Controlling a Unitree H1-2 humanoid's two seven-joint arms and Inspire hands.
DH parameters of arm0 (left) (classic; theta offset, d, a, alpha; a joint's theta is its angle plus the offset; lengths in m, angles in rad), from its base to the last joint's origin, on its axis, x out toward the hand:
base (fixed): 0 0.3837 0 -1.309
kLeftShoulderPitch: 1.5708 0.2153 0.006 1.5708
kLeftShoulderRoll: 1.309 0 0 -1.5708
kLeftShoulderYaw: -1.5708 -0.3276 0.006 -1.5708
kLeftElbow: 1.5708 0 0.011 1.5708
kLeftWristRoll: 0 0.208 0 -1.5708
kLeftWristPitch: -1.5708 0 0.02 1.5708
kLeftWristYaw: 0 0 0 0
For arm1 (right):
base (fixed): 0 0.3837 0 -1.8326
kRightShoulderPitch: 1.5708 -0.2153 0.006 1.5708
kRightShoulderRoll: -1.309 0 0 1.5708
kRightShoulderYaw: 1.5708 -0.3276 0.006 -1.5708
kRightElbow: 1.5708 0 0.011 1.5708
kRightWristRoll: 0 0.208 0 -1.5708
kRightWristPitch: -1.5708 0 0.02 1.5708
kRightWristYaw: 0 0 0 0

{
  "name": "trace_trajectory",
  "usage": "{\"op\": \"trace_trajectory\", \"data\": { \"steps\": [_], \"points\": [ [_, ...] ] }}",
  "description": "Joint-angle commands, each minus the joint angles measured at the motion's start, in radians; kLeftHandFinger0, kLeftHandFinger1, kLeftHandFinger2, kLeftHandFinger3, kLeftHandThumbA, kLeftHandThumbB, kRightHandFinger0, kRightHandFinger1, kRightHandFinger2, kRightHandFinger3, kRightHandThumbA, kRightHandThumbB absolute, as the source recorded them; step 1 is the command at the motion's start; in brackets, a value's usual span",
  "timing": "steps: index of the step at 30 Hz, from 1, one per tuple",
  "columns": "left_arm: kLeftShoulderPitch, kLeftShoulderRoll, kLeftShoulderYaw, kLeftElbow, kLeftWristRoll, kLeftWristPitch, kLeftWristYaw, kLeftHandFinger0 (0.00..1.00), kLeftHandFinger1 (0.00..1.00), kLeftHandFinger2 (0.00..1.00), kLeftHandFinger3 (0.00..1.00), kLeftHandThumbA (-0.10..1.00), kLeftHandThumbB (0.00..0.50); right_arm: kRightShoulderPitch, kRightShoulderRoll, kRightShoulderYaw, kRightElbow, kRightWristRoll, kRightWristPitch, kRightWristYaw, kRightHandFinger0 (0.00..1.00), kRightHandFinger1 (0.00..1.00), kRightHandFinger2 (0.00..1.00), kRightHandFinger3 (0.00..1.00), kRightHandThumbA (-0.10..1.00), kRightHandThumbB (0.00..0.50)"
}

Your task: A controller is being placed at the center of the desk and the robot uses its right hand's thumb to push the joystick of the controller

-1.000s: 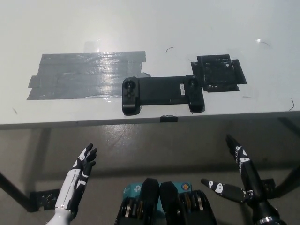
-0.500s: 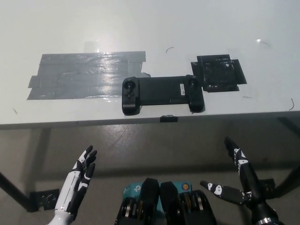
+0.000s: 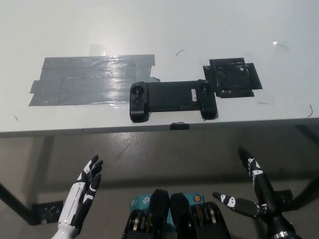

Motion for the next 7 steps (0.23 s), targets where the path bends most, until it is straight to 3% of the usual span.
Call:
{"op": "trace_trajectory", "data": {
  "steps": [1,7],
  "points": [
    [-0.009,0.01,0.005,-0.003,-0.003,-0.032,0.0,1.0,1.0,1.0,1.0,0.93,0.035,-0.015,0.004,0.002,-0.016,-0.014,-0.043,0.005,1.0,1.0,1.0,1.0,0.97,0.247],
    [-0.01,0.009,0.006,-0.009,-0.003,-0.023,0.0,1.0,1.0,1.0,1.0,0.93,0.035,-0.018,0.007,0.002,-0.017,-0.014,-0.034,0.008,1.0,1.0,1.0,1.0,0.97,0.256]
  ]
}}
